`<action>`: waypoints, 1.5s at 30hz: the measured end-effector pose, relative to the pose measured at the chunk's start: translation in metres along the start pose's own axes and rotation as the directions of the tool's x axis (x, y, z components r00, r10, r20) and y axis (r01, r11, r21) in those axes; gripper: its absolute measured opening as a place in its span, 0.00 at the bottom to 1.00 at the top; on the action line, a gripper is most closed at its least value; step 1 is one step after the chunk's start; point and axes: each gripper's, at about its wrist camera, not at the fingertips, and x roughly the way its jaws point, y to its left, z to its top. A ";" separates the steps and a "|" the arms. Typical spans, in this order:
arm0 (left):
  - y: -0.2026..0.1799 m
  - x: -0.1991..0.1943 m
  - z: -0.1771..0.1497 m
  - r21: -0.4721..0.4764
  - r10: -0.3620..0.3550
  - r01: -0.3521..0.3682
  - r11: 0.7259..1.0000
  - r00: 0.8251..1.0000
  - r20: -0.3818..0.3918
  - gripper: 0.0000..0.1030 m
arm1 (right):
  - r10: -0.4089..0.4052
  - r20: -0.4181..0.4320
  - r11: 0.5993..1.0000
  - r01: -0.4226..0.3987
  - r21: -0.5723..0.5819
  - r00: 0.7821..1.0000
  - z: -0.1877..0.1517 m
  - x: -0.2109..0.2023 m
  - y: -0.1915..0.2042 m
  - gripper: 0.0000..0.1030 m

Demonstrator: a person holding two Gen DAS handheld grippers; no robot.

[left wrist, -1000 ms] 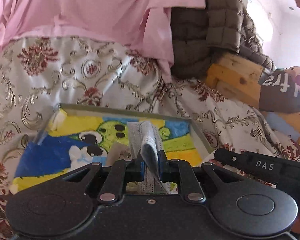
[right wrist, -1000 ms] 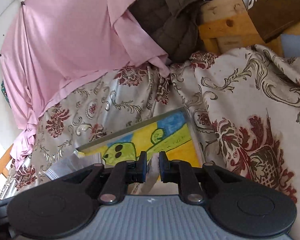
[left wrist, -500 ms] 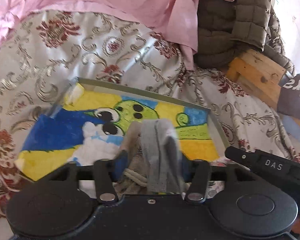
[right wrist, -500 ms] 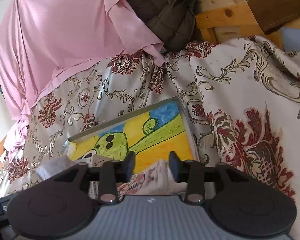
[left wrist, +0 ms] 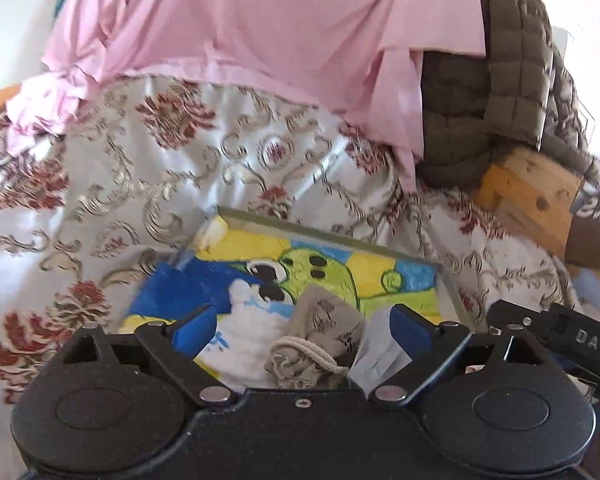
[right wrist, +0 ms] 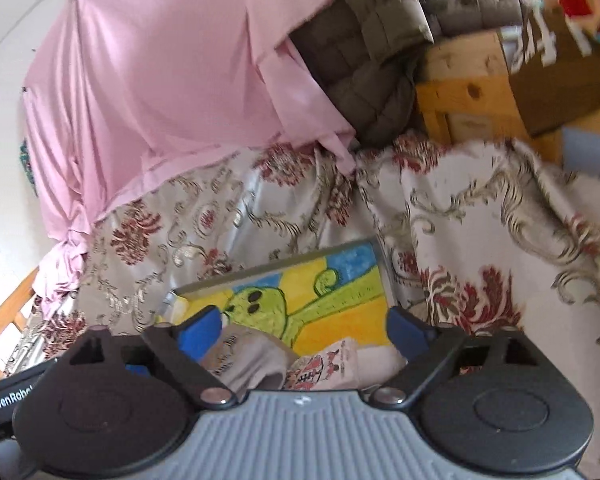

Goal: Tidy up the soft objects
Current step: 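Raise both open grippers away from the framed picture, then move both open grippers down toward the remaining pile of soft items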

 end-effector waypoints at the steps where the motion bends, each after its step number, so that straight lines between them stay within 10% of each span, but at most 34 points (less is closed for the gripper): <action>1: 0.000 -0.010 0.001 -0.001 0.006 -0.006 1.000 1.000 0.014 0.94 | 0.008 0.008 1.000 -0.008 -0.008 1.000 0.000 -0.007 0.002 0.97; 22: -0.005 -0.186 -0.035 0.062 0.027 -0.047 0.997 0.958 0.286 0.99 | -0.017 0.267 0.980 0.070 -0.188 0.964 -0.062 -0.162 0.050 1.00; 45: 0.069 -0.273 -0.133 0.051 0.085 -0.098 0.994 0.973 0.215 0.99 | -0.107 0.187 0.972 0.143 -0.188 0.977 -0.141 -0.248 0.070 1.00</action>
